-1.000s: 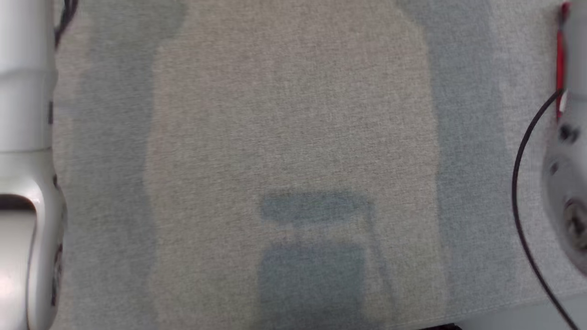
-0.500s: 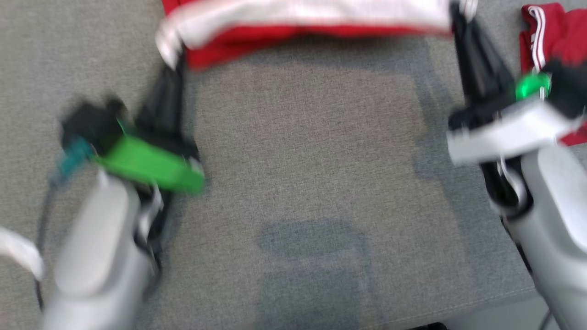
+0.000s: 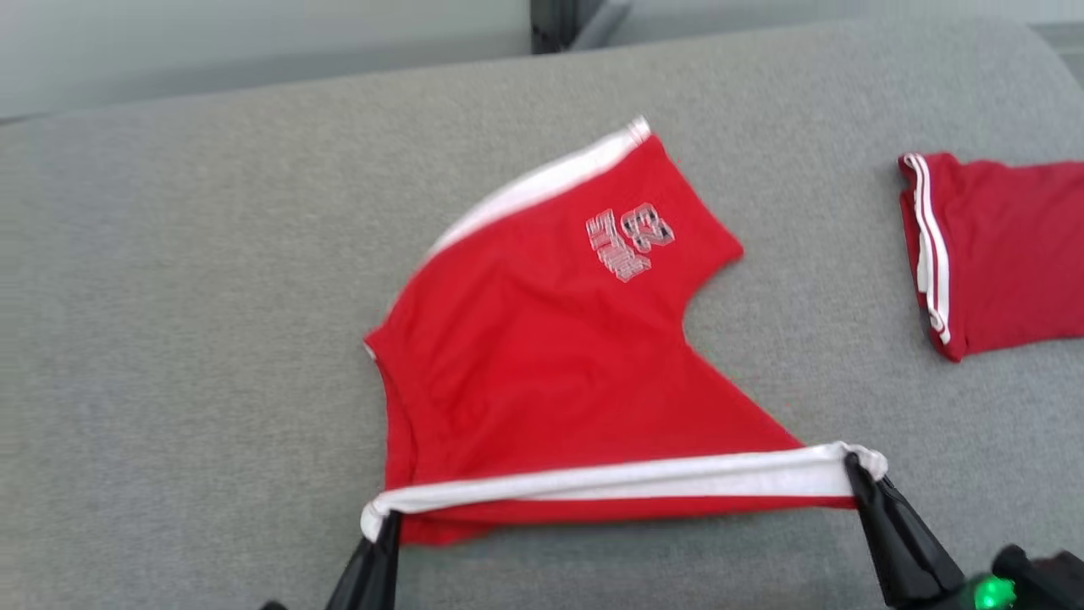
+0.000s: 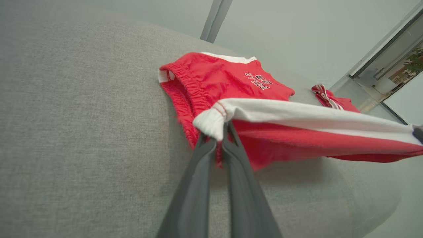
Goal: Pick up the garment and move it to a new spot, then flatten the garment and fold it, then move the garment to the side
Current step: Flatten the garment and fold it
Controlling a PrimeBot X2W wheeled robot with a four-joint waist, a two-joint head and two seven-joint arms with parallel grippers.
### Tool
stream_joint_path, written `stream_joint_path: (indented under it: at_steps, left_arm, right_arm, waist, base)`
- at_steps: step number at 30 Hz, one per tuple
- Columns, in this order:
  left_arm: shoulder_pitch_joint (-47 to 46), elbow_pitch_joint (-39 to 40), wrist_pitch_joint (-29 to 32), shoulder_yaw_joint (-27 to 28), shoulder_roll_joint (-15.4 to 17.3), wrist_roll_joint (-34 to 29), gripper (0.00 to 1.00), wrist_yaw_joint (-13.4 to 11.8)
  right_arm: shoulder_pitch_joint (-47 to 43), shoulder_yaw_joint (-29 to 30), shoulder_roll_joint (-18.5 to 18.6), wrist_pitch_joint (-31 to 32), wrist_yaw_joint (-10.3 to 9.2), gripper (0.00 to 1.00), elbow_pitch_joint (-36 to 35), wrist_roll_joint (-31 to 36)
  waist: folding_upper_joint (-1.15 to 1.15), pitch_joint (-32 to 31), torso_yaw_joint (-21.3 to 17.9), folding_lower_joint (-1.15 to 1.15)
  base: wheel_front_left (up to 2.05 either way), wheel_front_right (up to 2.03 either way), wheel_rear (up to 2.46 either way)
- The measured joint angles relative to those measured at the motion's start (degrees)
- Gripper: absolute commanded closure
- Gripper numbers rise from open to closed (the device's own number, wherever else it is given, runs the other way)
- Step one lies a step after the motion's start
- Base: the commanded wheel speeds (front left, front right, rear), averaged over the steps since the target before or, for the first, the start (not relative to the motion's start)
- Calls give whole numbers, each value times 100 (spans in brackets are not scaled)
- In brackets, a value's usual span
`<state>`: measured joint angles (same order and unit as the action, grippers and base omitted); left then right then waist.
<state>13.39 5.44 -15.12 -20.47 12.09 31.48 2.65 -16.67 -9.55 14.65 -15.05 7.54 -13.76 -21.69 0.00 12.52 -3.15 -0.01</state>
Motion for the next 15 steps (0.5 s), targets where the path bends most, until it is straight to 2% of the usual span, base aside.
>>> stream_joint_path:
  at_steps: [3, 7, 10, 15]
  left_arm:
    - [286, 377, 129, -94, 18, 37, 100, -33]
    - [101, 494, 372, -120, 1, 154, 100, -23]
    - [-514, 492, 635, -127, -97, 179, 100, -52]
    - [-1913, 179, 1165, -105, -517, 448, 100, -127]
  right_arm:
    - [-299, 194, -133, -1, 0, 100, -274, -64]
    - [-7, 334, -127, 99, 0, 100, -178, -120]
    - [777, 501, -56, 223, 0, 100, 89, -181]
    - [2536, 425, 302, 515, 0, 100, 878, -88]
  waist:
    - [0, -238, 174, 0]
    - [0, -372, 431, 0]
    - [0, -338, 599, 0]
    - [0, 2, 790, 0]
  base:
    - [0, 0, 0]
    - [0, 0, 0]
    - [0, 0, 0]
    - [0, 0, 0]
